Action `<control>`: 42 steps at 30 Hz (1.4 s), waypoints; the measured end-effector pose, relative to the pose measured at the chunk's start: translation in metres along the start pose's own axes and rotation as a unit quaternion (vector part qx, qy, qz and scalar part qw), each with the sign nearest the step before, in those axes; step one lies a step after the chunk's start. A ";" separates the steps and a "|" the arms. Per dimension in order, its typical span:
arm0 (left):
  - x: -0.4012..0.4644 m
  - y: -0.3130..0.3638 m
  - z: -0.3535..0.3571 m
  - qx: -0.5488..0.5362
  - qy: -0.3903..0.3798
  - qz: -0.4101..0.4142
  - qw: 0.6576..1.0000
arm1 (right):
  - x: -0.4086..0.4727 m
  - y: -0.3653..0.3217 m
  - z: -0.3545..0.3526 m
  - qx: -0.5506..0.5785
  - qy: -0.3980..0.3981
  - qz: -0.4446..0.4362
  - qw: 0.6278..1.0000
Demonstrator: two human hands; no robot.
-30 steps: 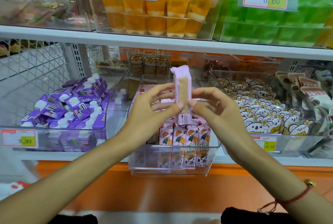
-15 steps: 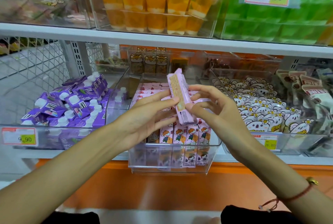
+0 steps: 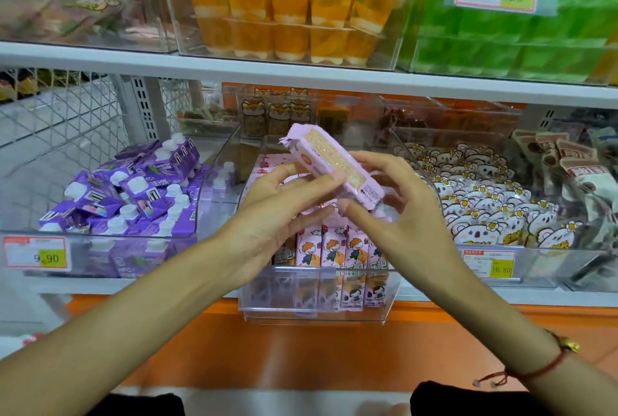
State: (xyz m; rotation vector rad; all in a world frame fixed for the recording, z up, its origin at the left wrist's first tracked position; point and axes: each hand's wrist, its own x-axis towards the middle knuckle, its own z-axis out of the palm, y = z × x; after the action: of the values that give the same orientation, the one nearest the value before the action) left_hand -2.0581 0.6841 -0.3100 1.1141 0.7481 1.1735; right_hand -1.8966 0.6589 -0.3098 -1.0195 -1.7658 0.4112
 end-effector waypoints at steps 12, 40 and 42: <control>-0.002 0.001 -0.007 0.292 0.028 0.234 0.927 | 0.010 0.010 -0.018 0.243 0.119 0.163 0.949; 0.054 0.030 0.004 0.557 -0.021 0.198 0.807 | -0.001 0.041 -0.011 -0.439 -0.133 -0.073 0.886; 0.058 0.037 0.006 0.587 -0.042 0.181 0.788 | 0.000 0.039 -0.015 -0.395 -0.139 -0.073 0.905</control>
State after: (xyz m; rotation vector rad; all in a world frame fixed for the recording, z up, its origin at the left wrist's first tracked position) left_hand -2.0491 0.7387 -0.2684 2.4178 1.2864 0.8863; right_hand -1.8663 0.6790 -0.3300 -1.4099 -2.3214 -0.3154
